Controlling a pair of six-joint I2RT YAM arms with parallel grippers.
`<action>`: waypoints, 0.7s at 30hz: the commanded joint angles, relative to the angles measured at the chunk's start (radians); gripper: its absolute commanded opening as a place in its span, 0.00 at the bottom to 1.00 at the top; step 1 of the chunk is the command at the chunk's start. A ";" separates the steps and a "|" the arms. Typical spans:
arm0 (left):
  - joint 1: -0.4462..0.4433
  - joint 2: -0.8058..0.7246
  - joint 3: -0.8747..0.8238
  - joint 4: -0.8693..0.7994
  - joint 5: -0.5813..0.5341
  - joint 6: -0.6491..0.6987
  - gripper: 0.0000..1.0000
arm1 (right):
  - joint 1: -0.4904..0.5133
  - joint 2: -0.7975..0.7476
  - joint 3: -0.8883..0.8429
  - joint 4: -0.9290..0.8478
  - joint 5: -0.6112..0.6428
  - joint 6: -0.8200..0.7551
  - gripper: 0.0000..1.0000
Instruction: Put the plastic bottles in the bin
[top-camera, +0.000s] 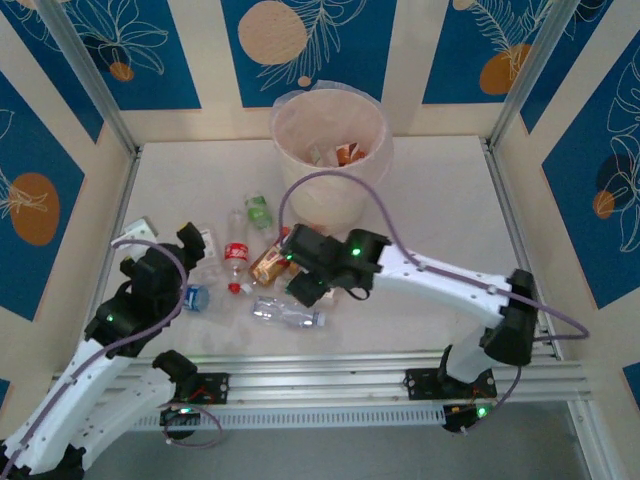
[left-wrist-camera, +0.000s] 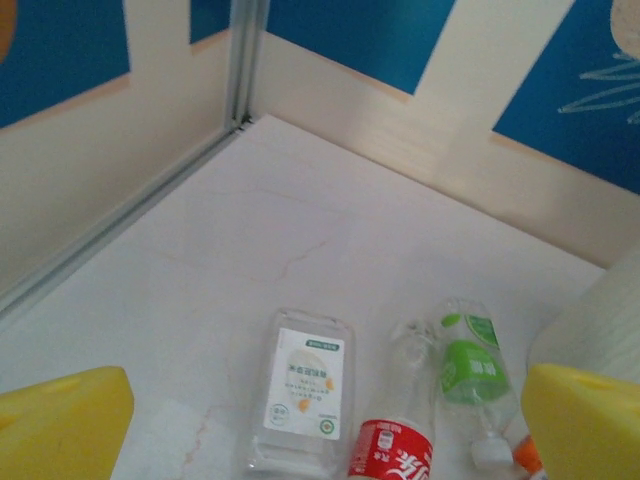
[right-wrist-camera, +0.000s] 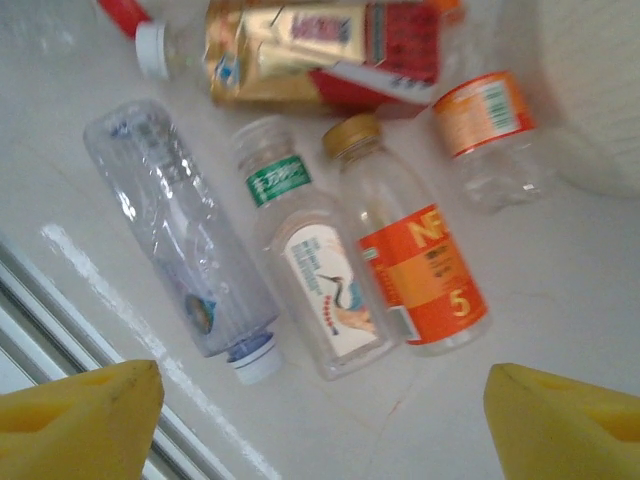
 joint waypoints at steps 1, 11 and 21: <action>-0.006 -0.020 0.034 -0.054 -0.082 -0.025 1.00 | 0.020 0.065 0.043 -0.012 -0.033 0.012 0.82; -0.006 -0.031 0.044 -0.066 -0.108 -0.025 1.00 | 0.043 0.274 0.108 0.017 -0.114 -0.013 0.81; -0.006 -0.049 0.056 -0.094 -0.139 -0.025 0.99 | 0.043 0.396 0.123 0.059 -0.154 -0.051 0.77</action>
